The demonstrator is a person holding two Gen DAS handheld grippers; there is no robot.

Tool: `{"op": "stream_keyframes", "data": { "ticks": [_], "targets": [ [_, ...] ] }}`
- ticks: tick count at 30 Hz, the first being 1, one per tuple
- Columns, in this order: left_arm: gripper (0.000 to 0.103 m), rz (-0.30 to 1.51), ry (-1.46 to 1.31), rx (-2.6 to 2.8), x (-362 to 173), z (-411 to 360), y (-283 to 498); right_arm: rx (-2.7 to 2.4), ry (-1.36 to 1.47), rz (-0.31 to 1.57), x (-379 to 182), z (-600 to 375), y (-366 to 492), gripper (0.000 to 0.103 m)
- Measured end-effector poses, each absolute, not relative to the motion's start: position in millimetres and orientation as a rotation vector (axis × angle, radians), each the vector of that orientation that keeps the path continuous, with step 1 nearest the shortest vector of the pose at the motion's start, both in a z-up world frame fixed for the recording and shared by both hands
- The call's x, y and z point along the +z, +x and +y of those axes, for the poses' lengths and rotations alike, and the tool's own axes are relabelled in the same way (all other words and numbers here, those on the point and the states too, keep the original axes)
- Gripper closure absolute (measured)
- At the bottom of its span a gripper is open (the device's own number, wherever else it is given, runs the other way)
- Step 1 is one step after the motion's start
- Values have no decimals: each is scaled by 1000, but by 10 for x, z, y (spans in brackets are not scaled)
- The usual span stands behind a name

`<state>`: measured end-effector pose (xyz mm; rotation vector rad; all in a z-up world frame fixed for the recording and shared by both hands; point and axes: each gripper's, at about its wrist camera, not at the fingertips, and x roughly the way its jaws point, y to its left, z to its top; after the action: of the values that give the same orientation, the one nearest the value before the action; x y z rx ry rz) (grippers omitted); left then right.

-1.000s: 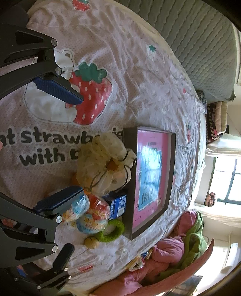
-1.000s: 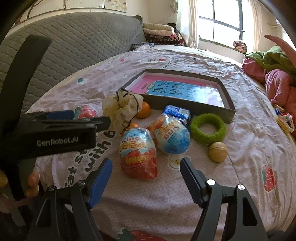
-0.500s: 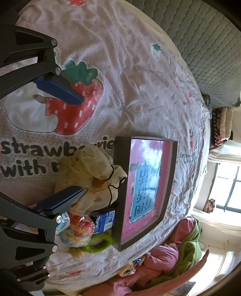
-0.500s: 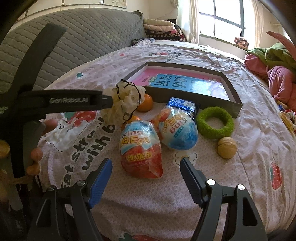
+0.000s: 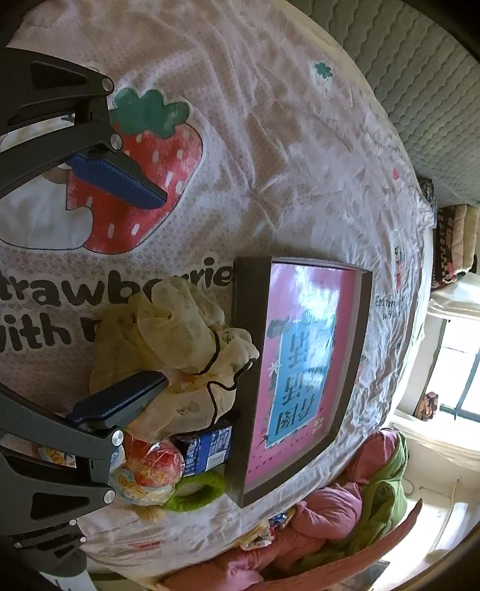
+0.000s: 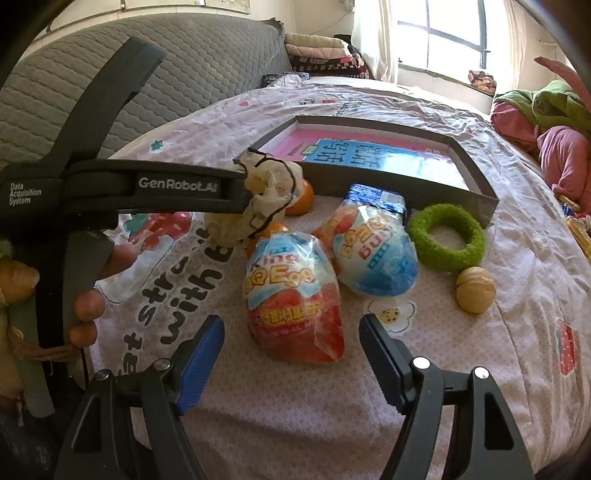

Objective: Organize objects
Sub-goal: 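Close left gripper on the mesh pouch while right gripper closes on the egg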

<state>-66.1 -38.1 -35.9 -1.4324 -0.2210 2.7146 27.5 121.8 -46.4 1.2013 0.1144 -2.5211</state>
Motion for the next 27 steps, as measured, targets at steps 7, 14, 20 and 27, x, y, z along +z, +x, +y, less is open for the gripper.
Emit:
{"op": "stream_keyframes", "data": {
  "ticks": [7,14,20,27],
  "targets": [
    [18,-250,-1414,2667,-382,-340,-707,-2523,1212,114,-513,1197,274,41],
    [54,-280,-1409,2593,-418,-296,-721,-2492,1212,62,-531,1239,265,52],
    [77,-343,-1390,2525,-450,-286,-723,-2476,1169,58,-495,1216,311,52],
    [85,-371,-1327,2515,-391,-319,-665,-2485,1139,64,-414,1222,335,52]
  ]
}}
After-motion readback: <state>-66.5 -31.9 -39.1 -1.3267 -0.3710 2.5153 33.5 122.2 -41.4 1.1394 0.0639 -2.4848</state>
